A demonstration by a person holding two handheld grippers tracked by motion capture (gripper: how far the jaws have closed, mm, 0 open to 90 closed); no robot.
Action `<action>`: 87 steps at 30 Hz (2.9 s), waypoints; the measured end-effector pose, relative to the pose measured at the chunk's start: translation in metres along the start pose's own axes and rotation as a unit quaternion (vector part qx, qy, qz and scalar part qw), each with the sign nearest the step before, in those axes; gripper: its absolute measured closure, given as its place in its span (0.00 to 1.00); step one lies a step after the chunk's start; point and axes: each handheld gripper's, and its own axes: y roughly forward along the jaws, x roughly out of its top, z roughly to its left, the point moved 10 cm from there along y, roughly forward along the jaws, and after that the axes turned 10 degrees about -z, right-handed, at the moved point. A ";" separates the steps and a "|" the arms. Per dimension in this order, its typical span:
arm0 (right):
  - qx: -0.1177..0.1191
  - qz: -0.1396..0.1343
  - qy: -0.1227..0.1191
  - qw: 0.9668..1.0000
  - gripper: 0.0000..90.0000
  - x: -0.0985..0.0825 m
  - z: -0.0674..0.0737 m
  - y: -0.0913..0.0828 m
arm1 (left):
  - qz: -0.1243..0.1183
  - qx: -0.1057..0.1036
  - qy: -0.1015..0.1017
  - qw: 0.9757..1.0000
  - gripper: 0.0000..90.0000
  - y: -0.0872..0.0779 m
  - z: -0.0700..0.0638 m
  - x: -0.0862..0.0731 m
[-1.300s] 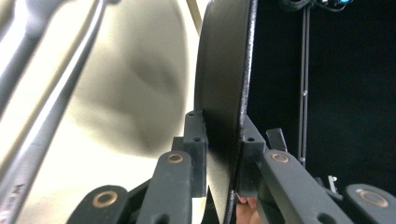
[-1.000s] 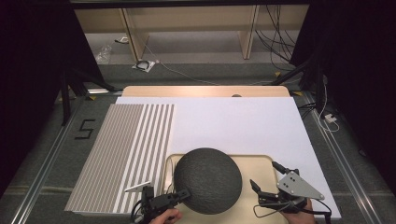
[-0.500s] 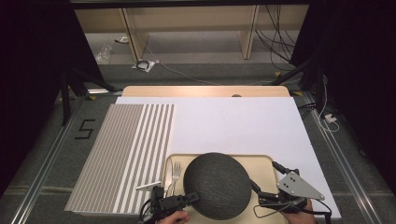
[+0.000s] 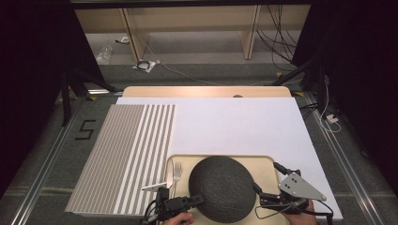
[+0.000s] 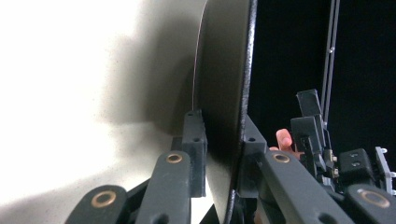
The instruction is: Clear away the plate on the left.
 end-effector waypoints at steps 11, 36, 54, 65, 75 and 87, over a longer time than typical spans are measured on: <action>0.000 0.000 0.000 1.000 0.15 0.000 0.000 0.000 | 0.006 0.007 -0.010 1.000 0.86 0.003 0.003 -0.004; 0.000 -0.001 -0.002 1.000 0.15 0.000 0.001 0.000 | 0.012 0.044 -0.011 0.999 0.74 -0.001 0.014 -0.006; 0.001 0.000 -0.003 1.000 0.15 0.000 0.001 0.000 | 0.014 0.042 0.011 0.999 0.52 -0.004 0.005 -0.006; 0.002 0.000 -0.002 1.000 0.15 0.000 0.001 0.000 | 0.007 0.048 0.050 0.998 0.45 -0.007 0.002 0.000; 0.002 -0.001 -0.002 1.000 0.15 0.000 0.001 0.000 | -0.008 0.065 0.129 0.990 0.43 -0.009 0.000 0.013; 0.004 -0.002 -0.001 1.000 0.15 0.000 0.002 0.000 | -0.069 0.052 0.248 0.965 0.42 -0.026 -0.030 0.043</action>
